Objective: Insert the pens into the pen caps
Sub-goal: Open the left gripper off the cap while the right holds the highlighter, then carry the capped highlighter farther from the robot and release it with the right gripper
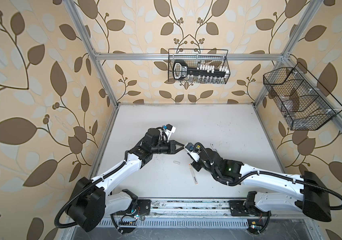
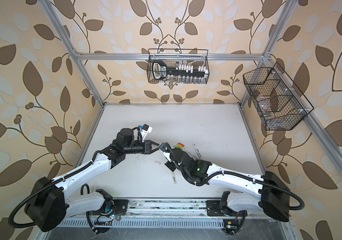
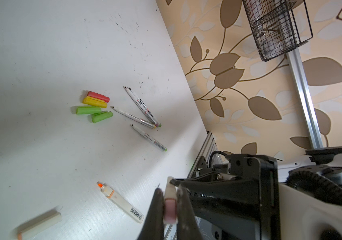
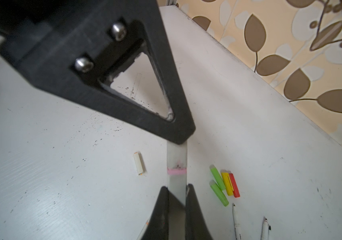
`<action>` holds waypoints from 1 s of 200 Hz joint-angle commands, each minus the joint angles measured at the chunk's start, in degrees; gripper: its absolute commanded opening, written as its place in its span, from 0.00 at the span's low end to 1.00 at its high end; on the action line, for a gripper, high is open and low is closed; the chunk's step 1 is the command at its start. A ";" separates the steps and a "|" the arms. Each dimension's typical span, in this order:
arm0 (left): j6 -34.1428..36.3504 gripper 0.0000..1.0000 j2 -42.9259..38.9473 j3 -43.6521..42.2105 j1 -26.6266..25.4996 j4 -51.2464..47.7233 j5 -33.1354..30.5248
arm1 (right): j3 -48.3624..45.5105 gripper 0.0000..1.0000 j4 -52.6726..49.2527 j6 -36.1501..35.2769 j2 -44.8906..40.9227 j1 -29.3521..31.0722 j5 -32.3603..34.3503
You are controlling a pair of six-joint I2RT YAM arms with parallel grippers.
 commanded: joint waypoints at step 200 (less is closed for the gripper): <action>3.34 0.99 -20.37 0.49 11.08 -28.50 -11.33 | 13.49 0.05 -5.71 6.08 8.36 -9.03 -9.38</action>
